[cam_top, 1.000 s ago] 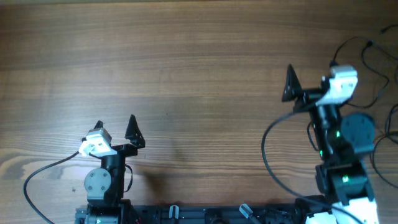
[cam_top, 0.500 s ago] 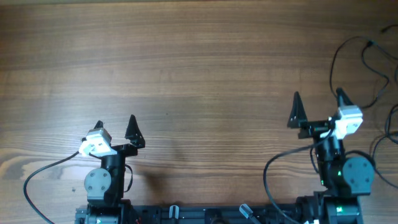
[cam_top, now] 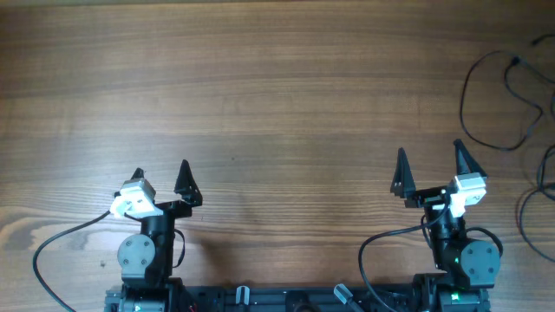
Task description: Untangle cables
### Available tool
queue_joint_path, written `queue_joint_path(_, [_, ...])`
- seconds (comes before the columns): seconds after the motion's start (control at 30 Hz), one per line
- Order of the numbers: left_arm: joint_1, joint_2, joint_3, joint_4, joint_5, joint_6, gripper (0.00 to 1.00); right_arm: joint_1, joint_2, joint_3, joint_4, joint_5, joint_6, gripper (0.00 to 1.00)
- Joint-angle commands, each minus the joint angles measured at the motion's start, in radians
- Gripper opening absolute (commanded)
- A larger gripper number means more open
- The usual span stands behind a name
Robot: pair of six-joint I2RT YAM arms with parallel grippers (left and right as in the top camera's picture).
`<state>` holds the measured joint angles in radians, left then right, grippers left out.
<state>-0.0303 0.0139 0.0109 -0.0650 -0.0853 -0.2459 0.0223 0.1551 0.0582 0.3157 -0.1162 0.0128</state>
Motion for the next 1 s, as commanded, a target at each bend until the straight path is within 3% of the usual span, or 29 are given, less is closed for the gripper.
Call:
queue_joint_path(0.0, [0.007,-0.008,-0.005,0.001,-0.017,0.002,1.00,-0.004,-0.034,-0.005,0.005,-0.024,-0.013,1.00])
queue_joint_path(0.37, [0.007,-0.008,-0.005,0.001,-0.017,0.002,1.00,-0.004,-0.152,-0.055,-0.037,-0.021,-0.011,1.00])
queue_joint_path(0.73, [0.007,-0.008,-0.005,0.001,-0.017,0.002,1.00,-0.004,-0.152,-0.053,-0.055,-0.013,-0.018,1.00])
queue_joint_path(0.97, [0.007,-0.008,-0.005,0.001,-0.017,0.002,1.00,-0.004,-0.152,-0.053,-0.210,-0.011,-0.041,1.00])
